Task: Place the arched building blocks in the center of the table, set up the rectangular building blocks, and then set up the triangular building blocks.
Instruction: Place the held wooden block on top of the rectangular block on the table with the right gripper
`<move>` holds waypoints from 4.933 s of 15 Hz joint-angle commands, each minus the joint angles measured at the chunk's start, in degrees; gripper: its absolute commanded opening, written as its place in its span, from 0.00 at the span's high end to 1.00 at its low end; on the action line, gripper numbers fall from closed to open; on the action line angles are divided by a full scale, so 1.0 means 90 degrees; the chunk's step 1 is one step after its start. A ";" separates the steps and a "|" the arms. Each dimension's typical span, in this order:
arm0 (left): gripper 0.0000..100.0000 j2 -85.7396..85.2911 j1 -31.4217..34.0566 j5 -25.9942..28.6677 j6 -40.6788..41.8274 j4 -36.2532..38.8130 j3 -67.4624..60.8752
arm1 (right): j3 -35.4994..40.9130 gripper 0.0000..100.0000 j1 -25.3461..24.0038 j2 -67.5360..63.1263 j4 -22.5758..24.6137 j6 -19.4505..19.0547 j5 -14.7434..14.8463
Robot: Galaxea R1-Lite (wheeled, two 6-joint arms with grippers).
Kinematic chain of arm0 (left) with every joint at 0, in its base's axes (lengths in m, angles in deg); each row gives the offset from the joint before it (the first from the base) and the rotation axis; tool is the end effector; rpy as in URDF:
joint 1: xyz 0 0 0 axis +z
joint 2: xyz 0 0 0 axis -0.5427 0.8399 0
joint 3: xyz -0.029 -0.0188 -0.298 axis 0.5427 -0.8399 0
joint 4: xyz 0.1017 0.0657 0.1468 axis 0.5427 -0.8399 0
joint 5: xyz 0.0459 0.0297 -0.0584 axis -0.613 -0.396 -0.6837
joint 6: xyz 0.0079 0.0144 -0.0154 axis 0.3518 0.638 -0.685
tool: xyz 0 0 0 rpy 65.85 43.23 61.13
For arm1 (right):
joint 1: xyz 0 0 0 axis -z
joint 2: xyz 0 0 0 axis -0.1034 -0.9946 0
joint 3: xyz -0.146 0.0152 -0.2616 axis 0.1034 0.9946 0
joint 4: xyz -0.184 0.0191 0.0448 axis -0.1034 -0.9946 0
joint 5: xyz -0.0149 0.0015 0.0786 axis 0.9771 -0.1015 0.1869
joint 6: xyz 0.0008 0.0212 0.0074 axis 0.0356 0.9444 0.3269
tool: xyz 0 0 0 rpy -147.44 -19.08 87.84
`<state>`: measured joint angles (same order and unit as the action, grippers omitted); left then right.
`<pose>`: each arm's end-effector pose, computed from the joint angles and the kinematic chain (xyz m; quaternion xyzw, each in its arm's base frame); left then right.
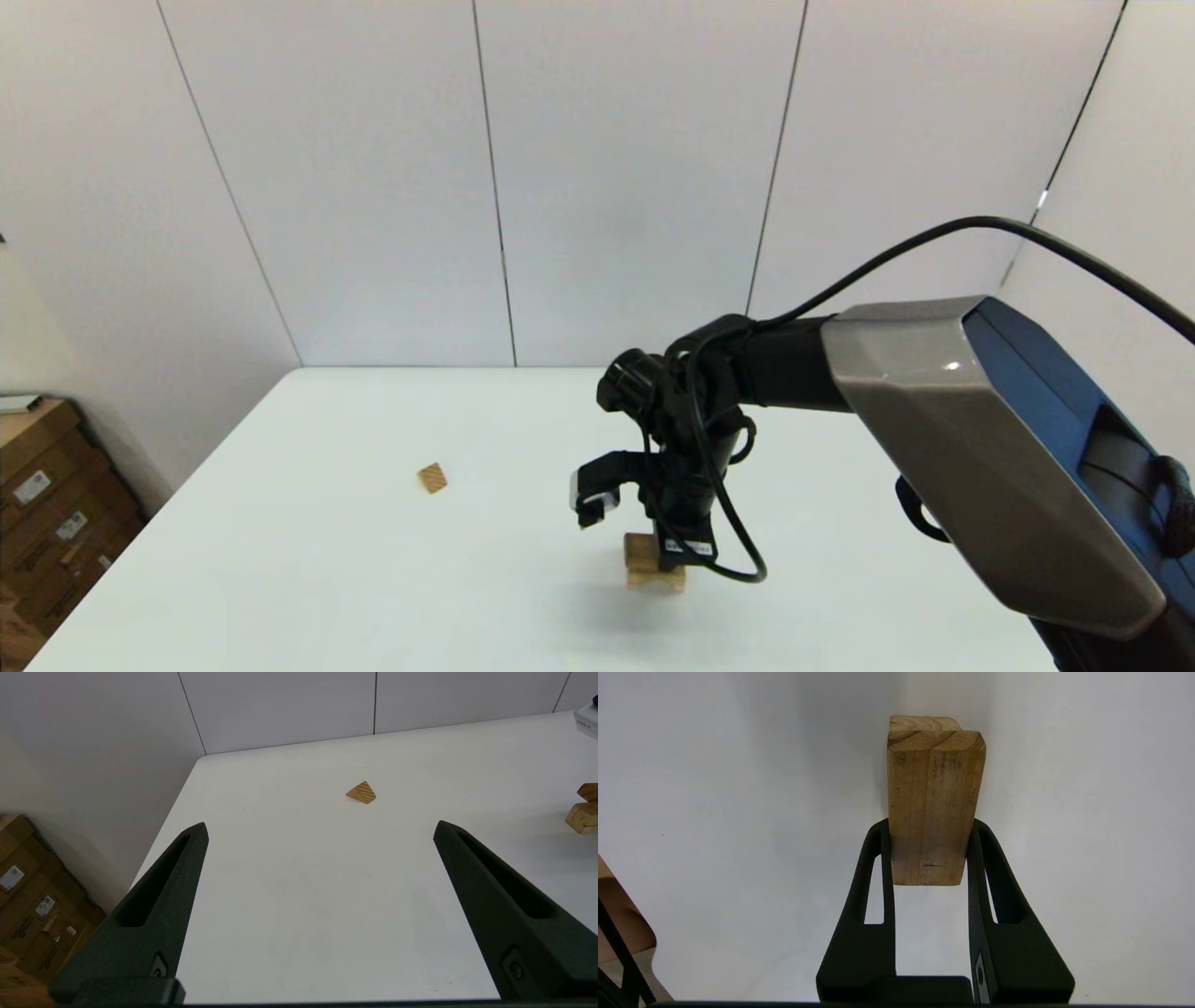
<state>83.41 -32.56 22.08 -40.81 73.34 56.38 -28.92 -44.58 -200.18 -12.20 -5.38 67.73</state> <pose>-0.0229 -0.0009 0.0749 0.0420 0.0043 -0.0141 0.9990 0.3358 0.2698 0.0771 -0.4875 0.4511 0.5122 0.5445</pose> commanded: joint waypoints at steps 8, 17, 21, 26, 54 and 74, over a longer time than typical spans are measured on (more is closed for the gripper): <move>0.00 -0.0003 0.0005 0.0004 0.0002 0.0001 -0.0001 | 0.0023 1.00 -0.0003 -0.0050 -0.0036 -0.0020 0.0003; 0.00 -0.0003 0.0005 0.0004 0.0002 0.0001 -0.0001 | 0.0023 1.00 -0.0003 -0.0060 -0.0036 -0.0030 0.0013; 0.00 -0.0003 0.0005 0.0004 0.0002 0.0001 -0.0001 | 0.0033 1.00 0.0007 -0.0069 -0.0046 -0.0040 0.0140; 0.00 -0.0003 0.0005 0.0004 0.0002 0.0001 -0.0001 | 0.0033 1.00 0.0016 -0.0069 -0.0046 -0.0040 0.0150; 0.00 -0.0003 0.0005 0.0004 0.0002 0.0001 -0.0001 | 0.0023 1.00 -0.0052 -0.0069 -0.0046 -0.0050 0.0150; 0.00 -0.0003 0.0005 0.0004 0.0002 0.0001 -0.0001 | 0.0013 1.00 -0.0042 -0.0128 -0.0046 -0.0050 0.0150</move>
<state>83.41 -32.56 22.08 -40.81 73.34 56.38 -28.81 -44.95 -201.25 -12.31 -5.52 69.09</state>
